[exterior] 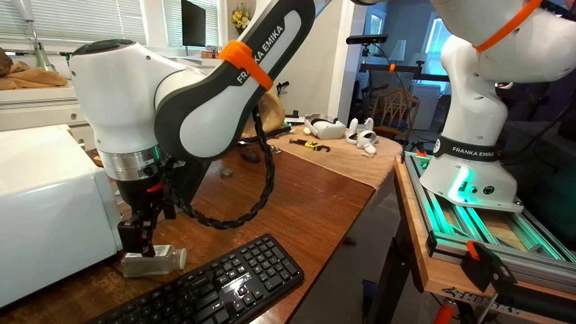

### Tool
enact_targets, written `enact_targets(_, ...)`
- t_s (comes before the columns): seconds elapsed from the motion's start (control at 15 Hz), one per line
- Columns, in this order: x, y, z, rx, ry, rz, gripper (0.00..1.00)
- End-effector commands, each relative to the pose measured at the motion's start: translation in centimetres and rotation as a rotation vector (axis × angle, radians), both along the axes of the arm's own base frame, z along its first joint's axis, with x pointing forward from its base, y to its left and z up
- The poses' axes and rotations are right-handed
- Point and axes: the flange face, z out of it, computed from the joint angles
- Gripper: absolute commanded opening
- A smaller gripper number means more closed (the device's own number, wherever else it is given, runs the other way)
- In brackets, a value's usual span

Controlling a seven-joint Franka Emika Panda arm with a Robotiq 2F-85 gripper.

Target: Put the bottle upright, then put the grey lid on the bottle

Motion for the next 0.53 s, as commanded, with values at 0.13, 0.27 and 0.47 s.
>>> enact_targets(0.13,0.7,0.5,-2.7,-0.007,0.037,0.026,1.0)
enact_targets(0.27,0.8,0.9,-3.4,-0.009,0.033,0.038,0.73)
enact_targets(0.47,0.9,1.2,-4.0,-0.01,0.033,0.048,0.62)
